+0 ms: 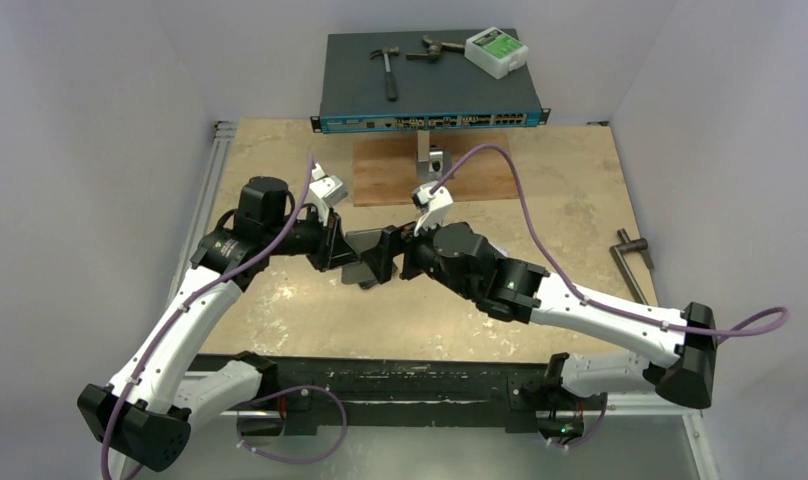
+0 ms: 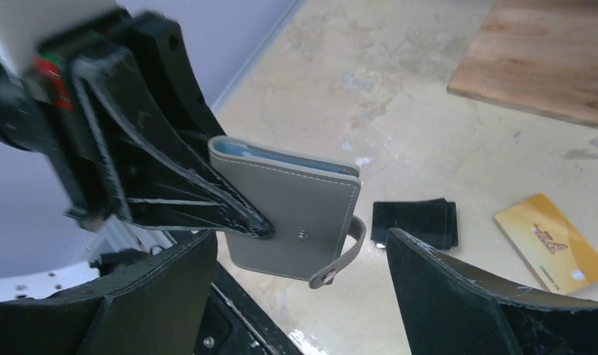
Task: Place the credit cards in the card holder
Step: Open the card holder at the center of the board.
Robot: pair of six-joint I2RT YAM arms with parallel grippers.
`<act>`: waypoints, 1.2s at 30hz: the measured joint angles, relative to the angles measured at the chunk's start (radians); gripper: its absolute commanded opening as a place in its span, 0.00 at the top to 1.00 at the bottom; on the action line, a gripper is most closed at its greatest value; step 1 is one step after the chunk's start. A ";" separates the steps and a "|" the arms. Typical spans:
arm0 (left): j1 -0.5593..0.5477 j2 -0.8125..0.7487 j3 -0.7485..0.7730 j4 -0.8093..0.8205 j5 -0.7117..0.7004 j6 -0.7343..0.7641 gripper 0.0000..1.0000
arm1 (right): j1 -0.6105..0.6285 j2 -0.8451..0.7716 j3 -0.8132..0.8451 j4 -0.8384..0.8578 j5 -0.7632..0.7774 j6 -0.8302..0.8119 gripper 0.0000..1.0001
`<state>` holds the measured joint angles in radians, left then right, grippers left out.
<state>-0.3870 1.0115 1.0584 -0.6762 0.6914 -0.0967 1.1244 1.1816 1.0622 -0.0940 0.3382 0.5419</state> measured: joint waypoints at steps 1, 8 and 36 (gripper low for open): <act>0.000 0.000 0.000 0.000 0.013 0.000 1.00 | 0.000 0.020 0.000 -0.003 -0.019 -0.010 0.19; 0.000 0.000 0.001 -0.014 0.062 0.004 1.00 | 0.001 0.099 0.023 -0.052 -0.043 -0.037 0.42; 0.000 -0.002 0.029 -0.046 0.147 0.004 1.00 | -0.045 0.006 -0.055 -0.132 -0.173 -0.044 0.58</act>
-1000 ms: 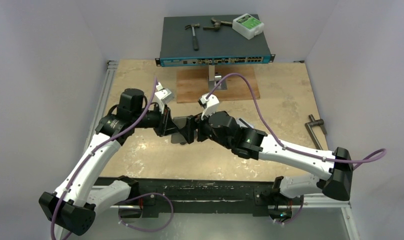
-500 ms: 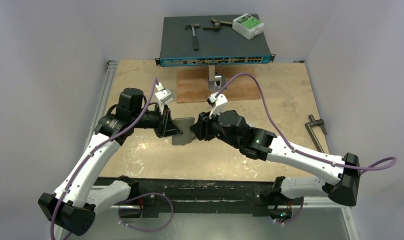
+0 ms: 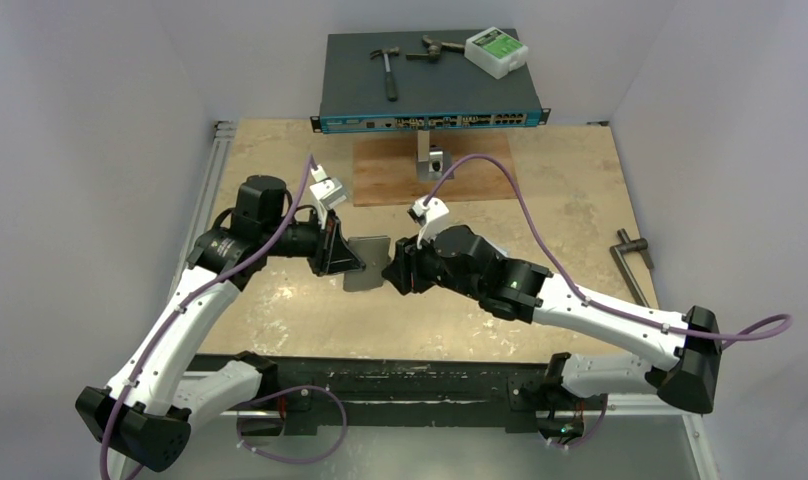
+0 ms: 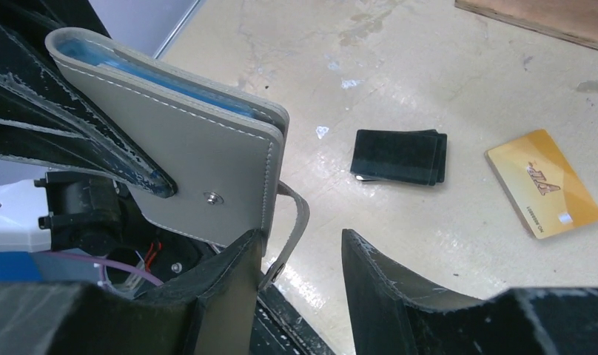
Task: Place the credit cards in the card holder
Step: Open the card holder at the center of the board.
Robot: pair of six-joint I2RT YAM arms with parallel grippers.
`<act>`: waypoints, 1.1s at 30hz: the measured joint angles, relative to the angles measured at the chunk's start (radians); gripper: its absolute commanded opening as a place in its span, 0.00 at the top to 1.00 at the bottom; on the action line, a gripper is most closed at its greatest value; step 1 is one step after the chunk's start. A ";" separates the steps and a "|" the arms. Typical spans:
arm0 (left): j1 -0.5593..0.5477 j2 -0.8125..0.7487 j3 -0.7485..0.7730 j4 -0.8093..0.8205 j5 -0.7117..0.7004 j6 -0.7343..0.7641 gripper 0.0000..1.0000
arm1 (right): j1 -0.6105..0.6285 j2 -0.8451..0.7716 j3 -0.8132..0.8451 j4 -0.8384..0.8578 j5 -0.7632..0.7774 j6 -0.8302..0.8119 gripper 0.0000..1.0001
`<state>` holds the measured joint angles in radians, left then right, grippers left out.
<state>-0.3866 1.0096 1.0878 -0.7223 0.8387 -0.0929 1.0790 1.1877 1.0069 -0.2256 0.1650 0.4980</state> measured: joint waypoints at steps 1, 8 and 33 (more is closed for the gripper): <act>0.000 0.000 0.001 0.001 0.003 0.000 1.00 | -0.001 0.000 -0.001 -0.006 -0.001 -0.002 0.59; 0.000 0.000 0.001 0.002 0.014 0.000 1.00 | -0.014 0.000 -0.001 -0.019 0.003 -0.009 0.96; -0.024 0.040 -0.094 -0.061 -0.277 0.089 0.06 | -0.028 0.002 -0.173 -0.273 -0.113 0.089 1.00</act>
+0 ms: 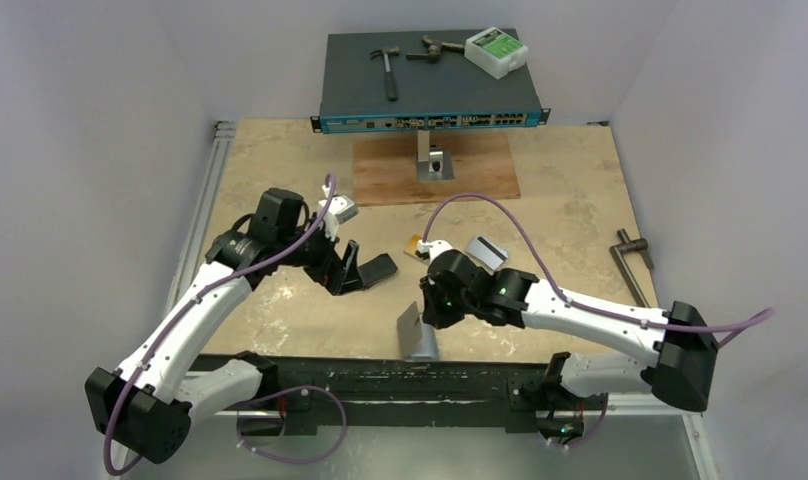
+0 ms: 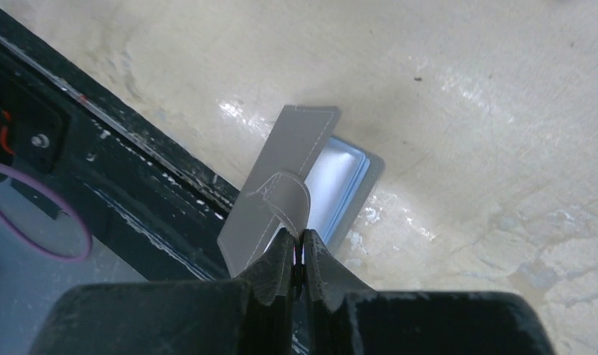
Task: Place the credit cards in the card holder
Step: Open the card holder at the center of the board.
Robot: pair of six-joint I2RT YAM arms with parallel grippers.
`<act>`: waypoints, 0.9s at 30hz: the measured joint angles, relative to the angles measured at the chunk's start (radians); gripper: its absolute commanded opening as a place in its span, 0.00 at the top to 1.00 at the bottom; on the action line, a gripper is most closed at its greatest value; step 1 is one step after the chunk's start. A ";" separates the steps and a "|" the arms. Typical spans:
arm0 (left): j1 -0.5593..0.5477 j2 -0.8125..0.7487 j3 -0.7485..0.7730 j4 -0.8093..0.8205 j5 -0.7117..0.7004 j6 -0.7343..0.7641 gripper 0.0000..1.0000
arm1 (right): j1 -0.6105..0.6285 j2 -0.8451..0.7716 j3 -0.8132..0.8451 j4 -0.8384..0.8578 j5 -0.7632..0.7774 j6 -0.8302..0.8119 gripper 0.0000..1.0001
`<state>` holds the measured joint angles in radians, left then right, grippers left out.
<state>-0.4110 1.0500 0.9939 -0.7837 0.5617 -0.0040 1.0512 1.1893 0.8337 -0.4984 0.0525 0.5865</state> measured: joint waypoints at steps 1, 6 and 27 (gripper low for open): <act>-0.005 0.000 0.000 -0.003 0.003 0.008 0.06 | 0.001 0.023 0.016 -0.028 0.000 0.003 1.00; -0.017 0.002 0.002 -0.030 0.052 0.063 0.06 | 0.009 0.090 0.117 -0.145 0.018 0.025 1.00; -0.050 -0.132 -0.064 -0.085 0.264 0.146 0.01 | 0.014 0.119 0.465 -0.453 0.109 0.233 1.00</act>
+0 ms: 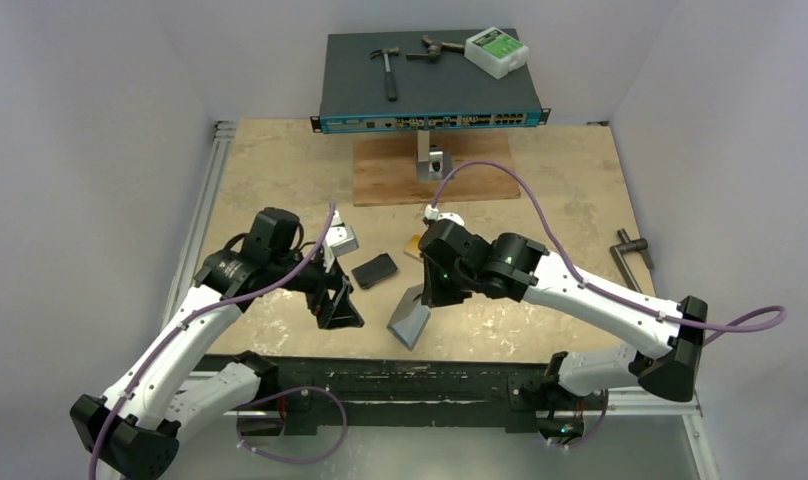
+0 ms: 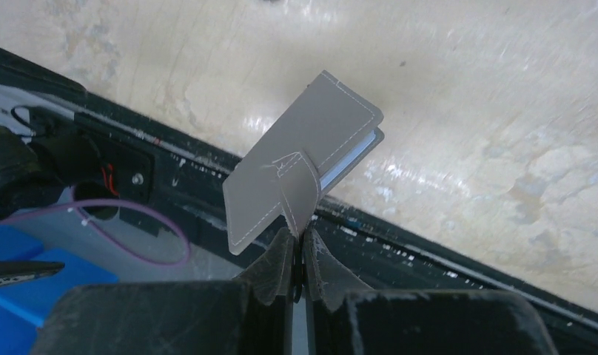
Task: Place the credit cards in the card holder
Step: Open the card holder at the center of the board.
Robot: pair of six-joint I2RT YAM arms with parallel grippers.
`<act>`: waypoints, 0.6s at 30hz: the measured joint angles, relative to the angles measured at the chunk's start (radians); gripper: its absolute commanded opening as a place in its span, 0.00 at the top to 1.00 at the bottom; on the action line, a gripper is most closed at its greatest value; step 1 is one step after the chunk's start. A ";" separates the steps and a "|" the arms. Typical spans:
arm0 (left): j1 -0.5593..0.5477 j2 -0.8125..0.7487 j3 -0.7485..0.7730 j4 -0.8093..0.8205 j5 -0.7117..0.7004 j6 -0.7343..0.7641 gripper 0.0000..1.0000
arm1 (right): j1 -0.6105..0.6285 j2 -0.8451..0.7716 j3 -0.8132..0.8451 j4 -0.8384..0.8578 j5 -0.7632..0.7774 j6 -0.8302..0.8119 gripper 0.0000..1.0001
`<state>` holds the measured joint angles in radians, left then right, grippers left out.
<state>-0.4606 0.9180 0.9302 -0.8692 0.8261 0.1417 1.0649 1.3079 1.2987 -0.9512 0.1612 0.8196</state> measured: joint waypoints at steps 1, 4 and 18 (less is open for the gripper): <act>-0.004 0.000 -0.002 0.000 0.000 0.000 0.01 | 0.002 -0.002 -0.010 -0.009 -0.021 0.015 1.00; -0.015 0.000 -0.003 0.000 0.001 0.000 0.01 | 0.003 -0.002 -0.044 -0.039 -0.098 0.050 1.00; -0.020 0.010 -0.003 -0.035 0.008 0.113 0.00 | -0.188 0.301 -0.098 0.103 -0.378 0.013 1.00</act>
<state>-0.4805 0.9276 0.9276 -0.9043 0.8341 0.2550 0.8764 1.6089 1.2011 -0.8482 -0.2173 0.8322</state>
